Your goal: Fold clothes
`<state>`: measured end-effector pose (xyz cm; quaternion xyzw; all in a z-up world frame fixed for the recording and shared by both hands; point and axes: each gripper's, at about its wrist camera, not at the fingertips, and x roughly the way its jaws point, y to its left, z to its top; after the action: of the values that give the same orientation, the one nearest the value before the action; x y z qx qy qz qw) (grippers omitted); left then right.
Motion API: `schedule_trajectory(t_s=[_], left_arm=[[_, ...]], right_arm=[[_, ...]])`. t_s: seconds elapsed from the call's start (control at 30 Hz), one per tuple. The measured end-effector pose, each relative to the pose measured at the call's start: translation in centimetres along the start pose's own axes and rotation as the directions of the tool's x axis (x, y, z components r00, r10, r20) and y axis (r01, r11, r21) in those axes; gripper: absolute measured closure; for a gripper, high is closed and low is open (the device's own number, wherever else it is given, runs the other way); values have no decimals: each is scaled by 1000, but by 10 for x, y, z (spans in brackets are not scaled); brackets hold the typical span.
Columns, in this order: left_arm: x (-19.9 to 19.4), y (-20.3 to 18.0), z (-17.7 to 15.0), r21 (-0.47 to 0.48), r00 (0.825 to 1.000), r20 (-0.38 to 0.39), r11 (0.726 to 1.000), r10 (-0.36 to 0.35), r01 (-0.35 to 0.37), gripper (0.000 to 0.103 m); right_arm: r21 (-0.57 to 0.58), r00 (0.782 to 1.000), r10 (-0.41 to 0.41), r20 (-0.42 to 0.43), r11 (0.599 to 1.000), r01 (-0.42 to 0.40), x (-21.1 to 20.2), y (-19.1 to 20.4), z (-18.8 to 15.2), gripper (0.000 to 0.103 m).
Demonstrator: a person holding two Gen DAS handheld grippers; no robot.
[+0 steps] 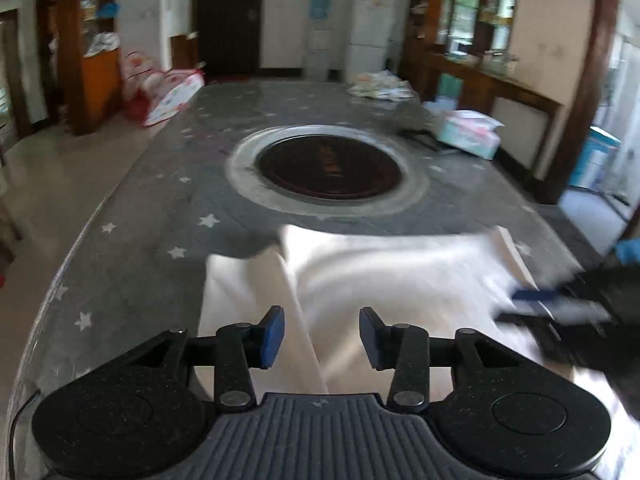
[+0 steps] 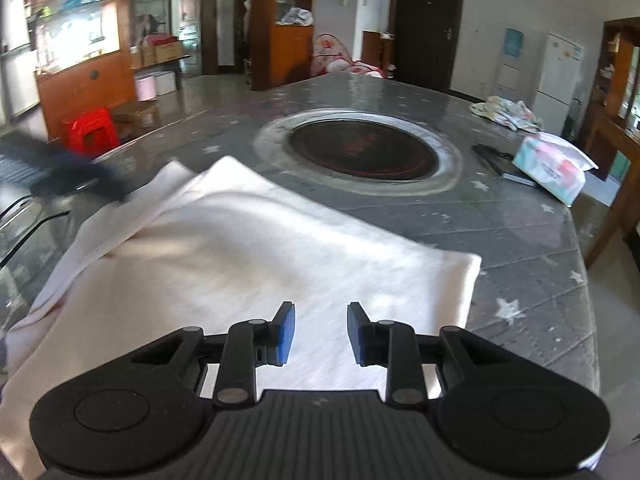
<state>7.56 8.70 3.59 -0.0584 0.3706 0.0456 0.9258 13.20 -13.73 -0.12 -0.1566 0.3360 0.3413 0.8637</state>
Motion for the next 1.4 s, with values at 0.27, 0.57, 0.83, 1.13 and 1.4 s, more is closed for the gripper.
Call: schedule_trajectory(t_s=[0.27, 0.57, 0.83, 1.13, 1.4], left_arm=[[64, 6, 17, -50, 990, -73, 991, 120, -124, 60], [63, 38, 5, -124, 992, -72, 986, 99, -108, 97], [43, 52, 9, -155, 998, -23, 986, 63, -65, 97], [60, 47, 10, -128, 997, -61, 990, 44, -52, 92], [56, 54, 8, -161, 1000, -30, 987, 8, -13, 98]], right_arm=[[-3, 999, 33, 6, 999, -33, -8, 12, -11, 73], [10, 999, 50, 23, 999, -50, -19, 19, -21, 73], [10, 999, 35, 18, 999, -35, -16, 19, -19, 72], [136, 994, -113, 14, 985, 110, 15, -33, 3, 63], [234, 984, -176, -6, 957, 172, 44, -69, 5, 78]])
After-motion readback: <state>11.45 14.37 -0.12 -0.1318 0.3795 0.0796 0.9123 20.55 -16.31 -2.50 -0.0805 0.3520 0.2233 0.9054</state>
